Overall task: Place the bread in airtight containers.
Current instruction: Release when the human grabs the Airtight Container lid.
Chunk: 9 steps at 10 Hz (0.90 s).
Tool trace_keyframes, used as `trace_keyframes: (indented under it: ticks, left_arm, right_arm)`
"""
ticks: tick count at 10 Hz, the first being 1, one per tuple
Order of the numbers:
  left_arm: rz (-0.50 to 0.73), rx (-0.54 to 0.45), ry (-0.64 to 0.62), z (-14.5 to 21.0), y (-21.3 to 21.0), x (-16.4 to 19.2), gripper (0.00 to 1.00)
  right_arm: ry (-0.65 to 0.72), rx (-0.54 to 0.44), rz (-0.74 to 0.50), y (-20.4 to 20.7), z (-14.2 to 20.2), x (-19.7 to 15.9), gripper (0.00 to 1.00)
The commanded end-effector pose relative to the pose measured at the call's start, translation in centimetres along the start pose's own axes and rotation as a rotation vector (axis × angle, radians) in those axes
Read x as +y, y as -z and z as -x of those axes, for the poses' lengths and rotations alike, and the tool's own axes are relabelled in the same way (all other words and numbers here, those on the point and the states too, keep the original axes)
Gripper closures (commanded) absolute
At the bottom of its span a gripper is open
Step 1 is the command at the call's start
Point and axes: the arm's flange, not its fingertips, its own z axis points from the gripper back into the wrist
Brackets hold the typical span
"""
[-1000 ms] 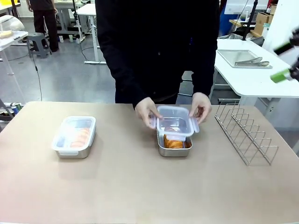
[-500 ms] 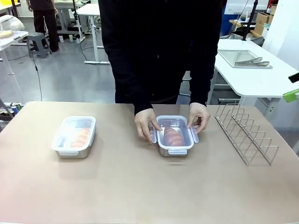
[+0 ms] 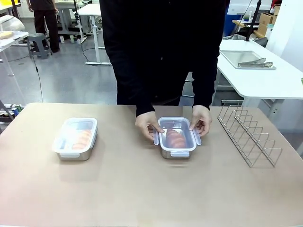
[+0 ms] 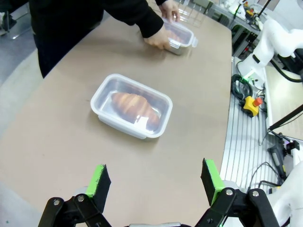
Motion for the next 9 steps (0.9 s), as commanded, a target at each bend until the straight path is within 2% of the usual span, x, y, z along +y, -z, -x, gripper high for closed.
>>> trace_keyframes:
  ticks: [1, 9]
  left_arm:
    - [0.004, 0.001, 0.012, -0.17, -0.01, -0.28, 0.00]
    - [0.004, 0.001, 0.012, -0.17, -0.01, -0.28, 0.00]
  right_arm:
    - [-0.006, 0.032, -0.012, 0.41, -0.07, 0.40, 0.00]
    - [-0.006, 0.032, -0.012, 0.41, -0.07, 0.40, 0.00]
